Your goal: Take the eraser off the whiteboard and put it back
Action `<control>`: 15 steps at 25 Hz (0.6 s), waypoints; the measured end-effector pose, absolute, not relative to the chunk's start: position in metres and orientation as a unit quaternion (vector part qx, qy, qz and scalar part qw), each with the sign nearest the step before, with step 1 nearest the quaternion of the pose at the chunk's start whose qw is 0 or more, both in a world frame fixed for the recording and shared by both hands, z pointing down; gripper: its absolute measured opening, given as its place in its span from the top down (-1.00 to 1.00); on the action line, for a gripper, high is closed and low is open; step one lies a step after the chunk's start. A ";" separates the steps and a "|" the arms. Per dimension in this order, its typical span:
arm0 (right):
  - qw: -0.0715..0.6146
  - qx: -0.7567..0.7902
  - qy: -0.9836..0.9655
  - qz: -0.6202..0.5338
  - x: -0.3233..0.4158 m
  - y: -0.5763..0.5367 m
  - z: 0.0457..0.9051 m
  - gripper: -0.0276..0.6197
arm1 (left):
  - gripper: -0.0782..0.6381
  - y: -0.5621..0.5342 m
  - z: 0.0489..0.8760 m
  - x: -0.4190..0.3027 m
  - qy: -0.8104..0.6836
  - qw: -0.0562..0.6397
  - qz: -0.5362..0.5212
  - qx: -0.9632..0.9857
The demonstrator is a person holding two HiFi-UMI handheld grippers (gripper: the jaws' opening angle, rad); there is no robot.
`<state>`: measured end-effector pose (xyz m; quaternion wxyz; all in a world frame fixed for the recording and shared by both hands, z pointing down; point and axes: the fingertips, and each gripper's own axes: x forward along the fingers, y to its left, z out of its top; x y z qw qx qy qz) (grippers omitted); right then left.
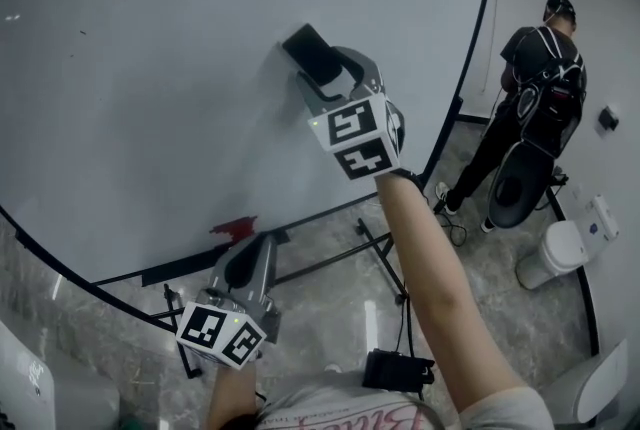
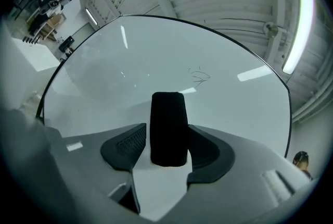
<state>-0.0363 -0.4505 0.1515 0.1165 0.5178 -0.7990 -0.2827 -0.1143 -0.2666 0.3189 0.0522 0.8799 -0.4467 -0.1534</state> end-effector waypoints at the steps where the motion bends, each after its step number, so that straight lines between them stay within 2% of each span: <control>1: 0.121 0.520 -0.795 -0.286 -0.036 -0.455 0.151 0.20 | 0.79 -0.269 0.319 -0.114 -0.448 0.053 -0.154 0.879; 15: 0.109 0.514 -0.801 -0.288 -0.043 -0.467 0.146 0.18 | 0.79 -0.279 0.325 -0.102 -0.450 0.060 -0.148 0.879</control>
